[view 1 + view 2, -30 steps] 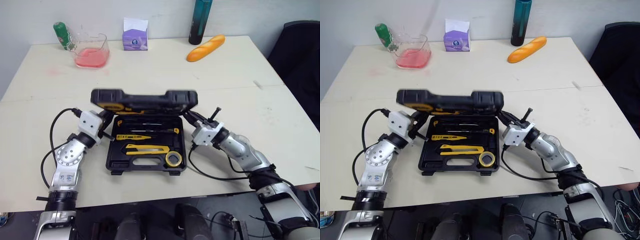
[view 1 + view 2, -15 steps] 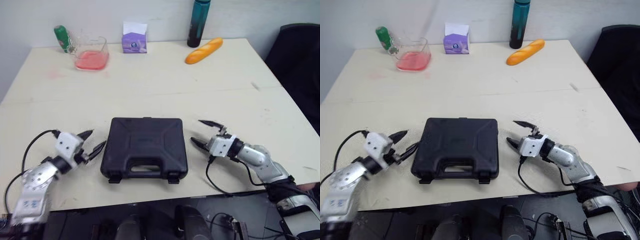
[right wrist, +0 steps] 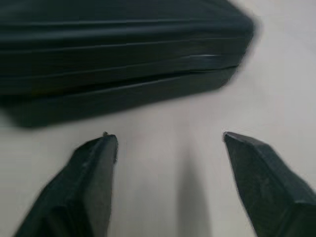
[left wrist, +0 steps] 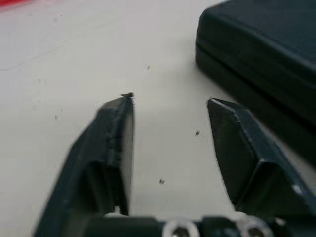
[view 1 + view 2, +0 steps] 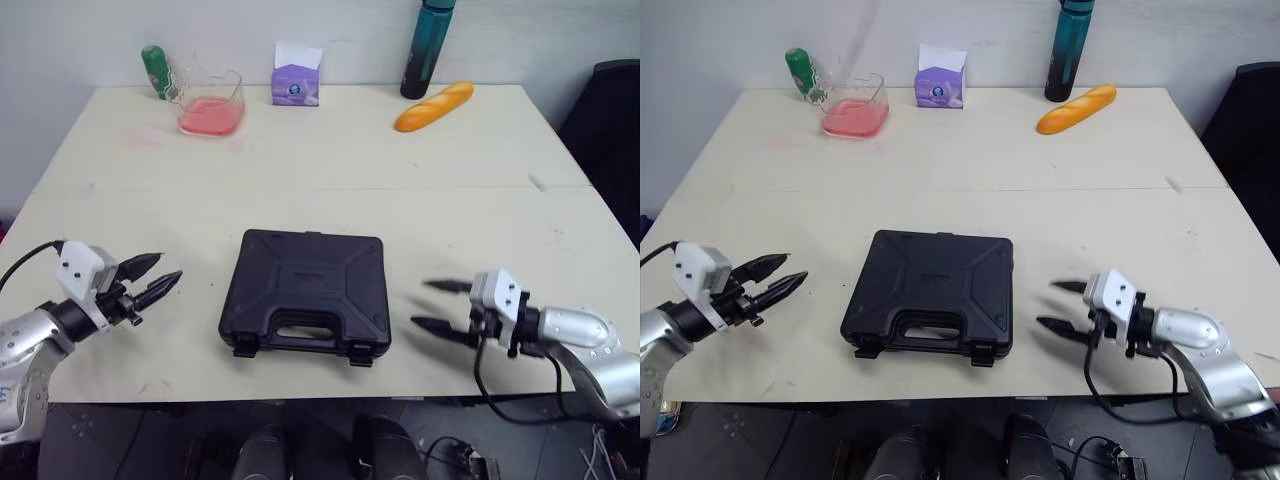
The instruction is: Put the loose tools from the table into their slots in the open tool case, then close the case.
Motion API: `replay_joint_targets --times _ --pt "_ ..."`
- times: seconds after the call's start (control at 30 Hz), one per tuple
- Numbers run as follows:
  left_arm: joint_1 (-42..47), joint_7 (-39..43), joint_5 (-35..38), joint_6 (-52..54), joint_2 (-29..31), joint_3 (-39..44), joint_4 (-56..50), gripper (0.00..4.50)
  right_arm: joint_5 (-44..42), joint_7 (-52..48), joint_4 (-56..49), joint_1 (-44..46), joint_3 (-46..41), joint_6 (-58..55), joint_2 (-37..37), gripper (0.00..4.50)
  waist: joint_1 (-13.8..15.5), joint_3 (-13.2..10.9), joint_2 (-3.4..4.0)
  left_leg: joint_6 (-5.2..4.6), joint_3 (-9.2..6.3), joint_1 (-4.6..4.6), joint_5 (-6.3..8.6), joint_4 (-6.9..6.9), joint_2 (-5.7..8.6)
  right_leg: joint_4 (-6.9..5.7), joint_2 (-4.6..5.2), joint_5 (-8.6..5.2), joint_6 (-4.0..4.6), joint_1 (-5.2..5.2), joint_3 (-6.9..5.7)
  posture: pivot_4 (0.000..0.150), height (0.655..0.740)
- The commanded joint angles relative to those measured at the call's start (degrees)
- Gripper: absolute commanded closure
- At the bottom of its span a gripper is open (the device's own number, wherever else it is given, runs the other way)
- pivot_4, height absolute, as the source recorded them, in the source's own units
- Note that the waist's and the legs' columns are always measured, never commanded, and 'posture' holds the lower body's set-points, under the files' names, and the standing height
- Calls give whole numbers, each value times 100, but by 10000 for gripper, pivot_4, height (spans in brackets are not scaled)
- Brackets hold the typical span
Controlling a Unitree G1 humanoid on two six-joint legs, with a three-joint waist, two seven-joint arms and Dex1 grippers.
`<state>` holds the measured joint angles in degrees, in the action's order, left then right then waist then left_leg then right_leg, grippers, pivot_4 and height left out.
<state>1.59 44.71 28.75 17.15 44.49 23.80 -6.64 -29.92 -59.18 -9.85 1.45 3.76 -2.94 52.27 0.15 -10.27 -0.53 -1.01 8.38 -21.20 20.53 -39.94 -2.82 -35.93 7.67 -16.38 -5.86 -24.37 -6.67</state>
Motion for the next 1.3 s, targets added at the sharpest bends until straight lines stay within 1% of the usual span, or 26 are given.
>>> replay_joint_targets --times 0.03,0.07,0.1,0.13,0.2,0.37,0.47,0.63,0.77,0.87,0.97,1.03,1.17,1.3 --pt "295 56 -171 32 56 -311 35 36926 -56 -427 -594 -324 -17 -204 168 27788 -4 0 -1 -1 3 1 0 -1 2 1 0 1 -1 0 1 1500 7400" --pt "400 16 -219 68 31 -400 62 41858 -18 -441 -662 -384 -26 -260 150 33198 -13 0 -1 -2 5 2 1 -5 2 2 0 2 -3 1 2 1500 7400" --pt "585 -66 -345 80 -15 -557 185 45000 -14 -459 -769 -447 2 -371 138 37789 -19 1 -2 -5 9 4 2 -8 4 5 1 3 -4 1 5 1500 7400" --pt "761 -136 -468 80 -65 -718 307 45000 8 -471 -844 -486 33 -427 103 43973 -22 2 -3 -5 11 6 3 -8 4 4 1 5 -4 1 6 1500 7400" --pt "1120 -295 -775 -7 -163 -997 627 45000 158 -500 -935 -510 115 -390 18 43973 -14 2 -3 -4 11 8 2 -8 4 4 -1 5 -3 1 6 1500 7400" --pt "2108 -505 -1196 8 -498 -1534 1366 45000 558 -615 -835 -459 238 -162 -122 43973 -5 3 -7 -1 12 -2 3 -9 14 -3 -12 6 -4 0 1 1500 7400" --pt "2852 -572 -1542 -241 -804 -1853 2369 45000 734 -533 -832 -391 425 -204 -370 43973 37 8 -16 -2 12 -3 2 -17 24 -3 -15 9 -7 3 -1 1500 7400" --pt "3466 -588 -1691 -414 -1133 -1959 3232 45000 930 -468 -843 -264 583 -336 -617 43973 24 8 -17 -2 15 -3 2 -16 23 -1 -20 9 -7 3 -1 1500 7400" --pt "3913 -574 -2011 -1155 -1446 -2192 4092 45000 1038 -334 -789 -93 724 -480 -886 43973 24 8 -21 -1 15 -3 2 -21 23 -4 -21 10 -8 4 -2 1500 7400" --pt "4124 -481 -2158 -1563 -1581 -2280 4583 45000 1125 -240 -702 -130 754 -429 -1056 43973 37 8 -22 -1 16 -4 2 -20 24 -2 -22 10 -8 4 -3 1500 7400" --pt "4191 -68 -2048 -1739 -1599 -2242 4795 45000 1314 -137 -449 -222 741 -177 -1208 43973 55 10 -25 -3 19 -6 1 -22 26 -2 -21 11 -11 4 -3 1500 7400" --pt "4147 266 -1959 -1812 -1555 -2208 4806 45000 1408 -79 -255 -288 661 18 -1262 43973 54 11 -26 -3 24 -5 1 -22 26 -2 -21 11 -11 6 -3 1500 7400" --pt "4078 595 -1910 -1944 -1489 -2123 4818 45000 1530 -4 21 -330 547 354 -1262 43973 58 11 -27 -4 23 -3 0 -26 25 -2 -22 12 -12 12 -4 1500 7400" --pt "3771 1087 -1788 -1928 -1303 -2092 4443 45000 1653 162 341 -251 355 586 -1154 43973 49 12 -27 -4 20 0 0 -26 25 -1 -21 13 -12 15 -3 1500 7400"
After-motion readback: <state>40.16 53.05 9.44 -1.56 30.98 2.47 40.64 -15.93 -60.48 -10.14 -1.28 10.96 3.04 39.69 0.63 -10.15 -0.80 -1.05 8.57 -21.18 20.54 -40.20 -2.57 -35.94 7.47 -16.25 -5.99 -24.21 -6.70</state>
